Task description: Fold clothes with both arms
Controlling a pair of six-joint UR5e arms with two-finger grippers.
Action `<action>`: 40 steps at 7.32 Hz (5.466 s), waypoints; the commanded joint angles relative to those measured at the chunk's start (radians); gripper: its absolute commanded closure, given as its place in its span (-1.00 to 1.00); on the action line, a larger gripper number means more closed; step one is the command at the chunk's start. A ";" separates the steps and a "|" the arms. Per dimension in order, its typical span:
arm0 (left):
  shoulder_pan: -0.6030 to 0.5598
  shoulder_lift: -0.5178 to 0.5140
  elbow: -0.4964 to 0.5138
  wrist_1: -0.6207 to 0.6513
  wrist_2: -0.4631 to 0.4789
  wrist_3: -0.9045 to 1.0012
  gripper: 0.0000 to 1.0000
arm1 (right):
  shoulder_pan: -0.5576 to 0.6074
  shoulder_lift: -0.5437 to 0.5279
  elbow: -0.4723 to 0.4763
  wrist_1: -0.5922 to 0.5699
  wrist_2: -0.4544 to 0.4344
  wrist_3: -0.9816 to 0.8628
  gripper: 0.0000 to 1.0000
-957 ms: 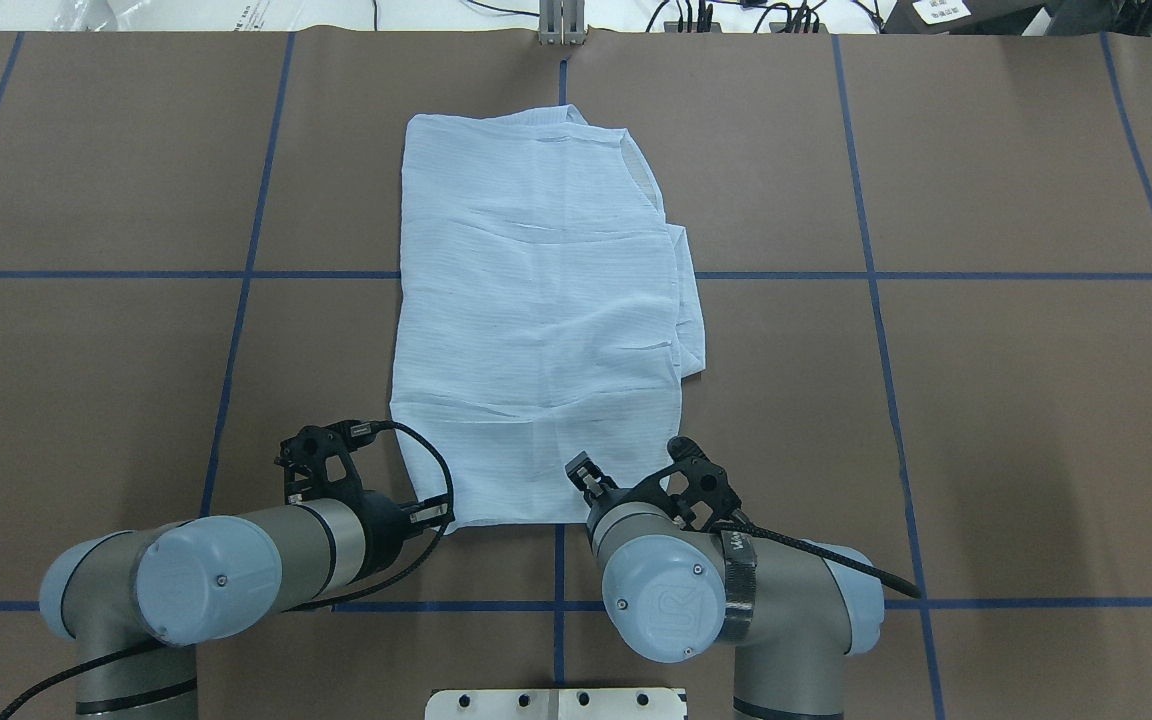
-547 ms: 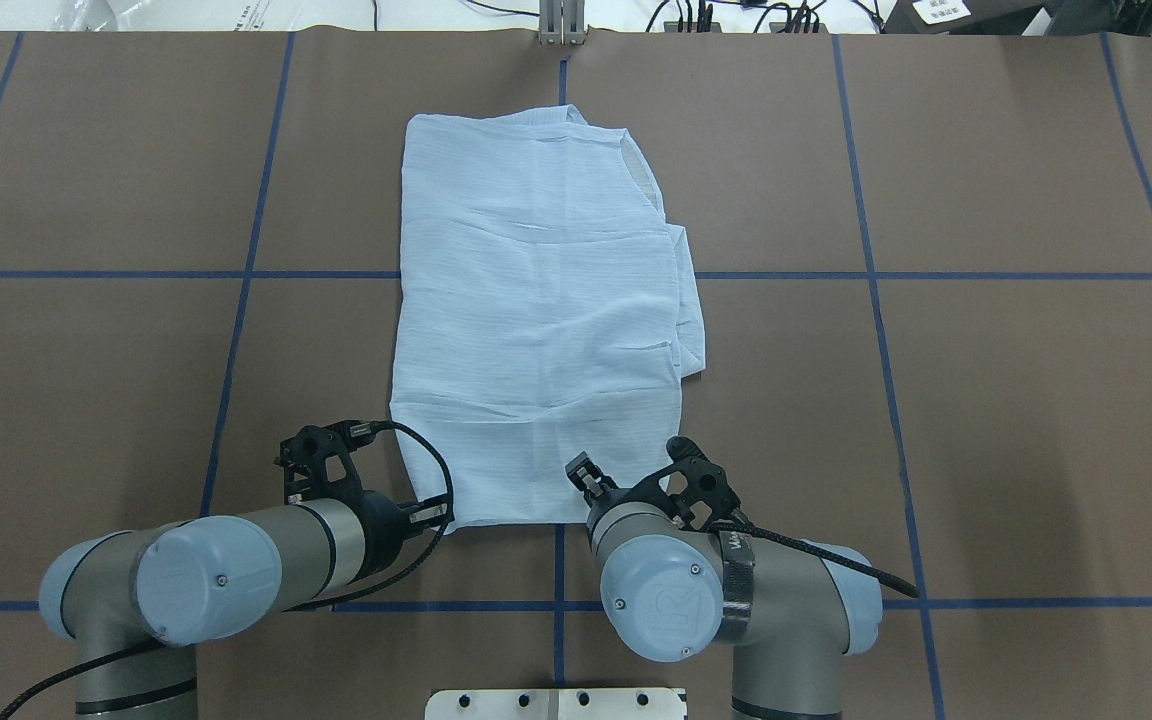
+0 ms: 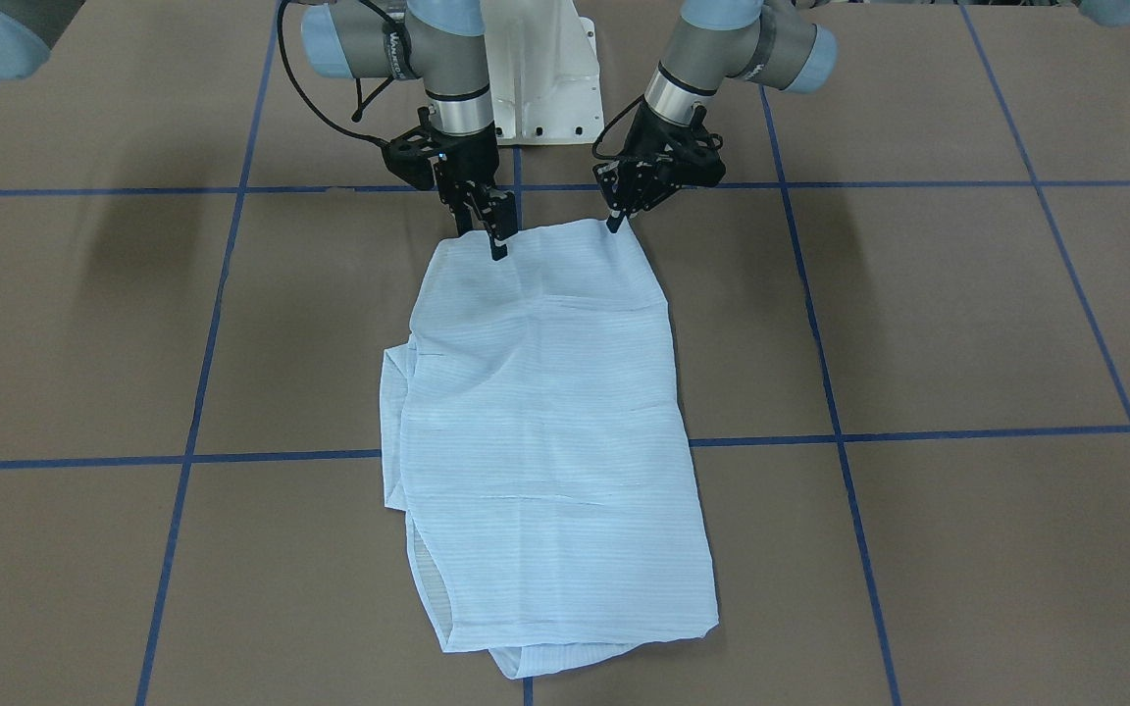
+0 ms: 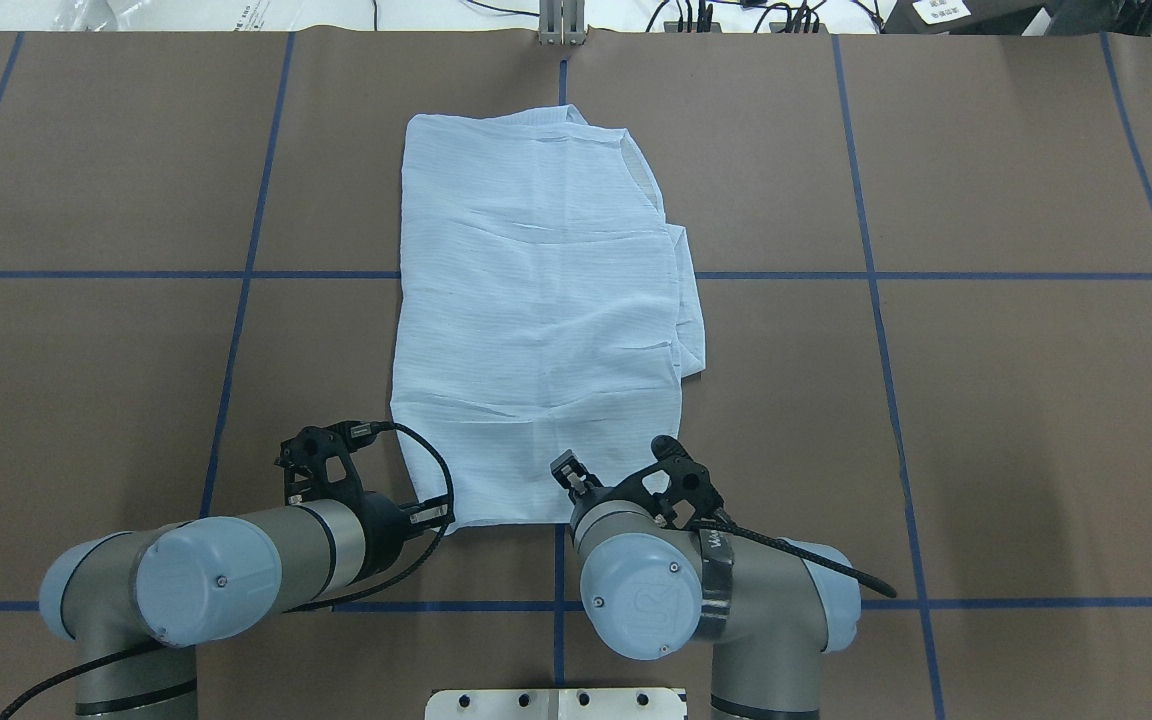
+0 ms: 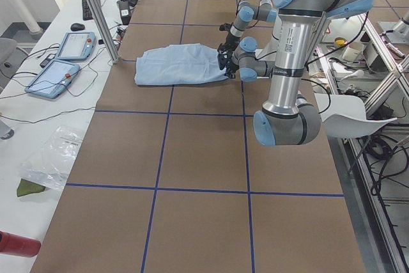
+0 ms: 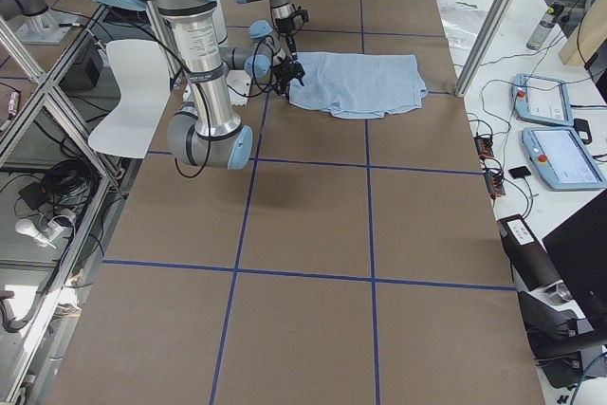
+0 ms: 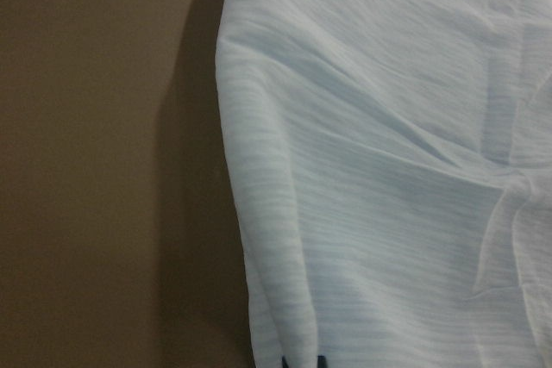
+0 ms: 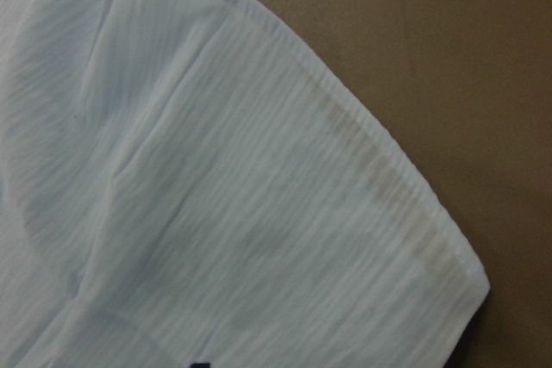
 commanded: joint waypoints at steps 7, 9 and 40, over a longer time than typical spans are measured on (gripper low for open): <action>0.003 0.001 0.001 0.001 0.000 0.000 1.00 | 0.009 0.029 -0.023 -0.003 -0.021 0.030 1.00; 0.003 0.000 0.001 0.000 0.000 0.000 1.00 | 0.017 0.029 -0.011 -0.005 -0.028 0.030 1.00; -0.484 -0.218 0.215 0.121 -0.256 0.682 -1.00 | 0.400 0.401 -0.450 0.049 0.225 -0.619 -1.00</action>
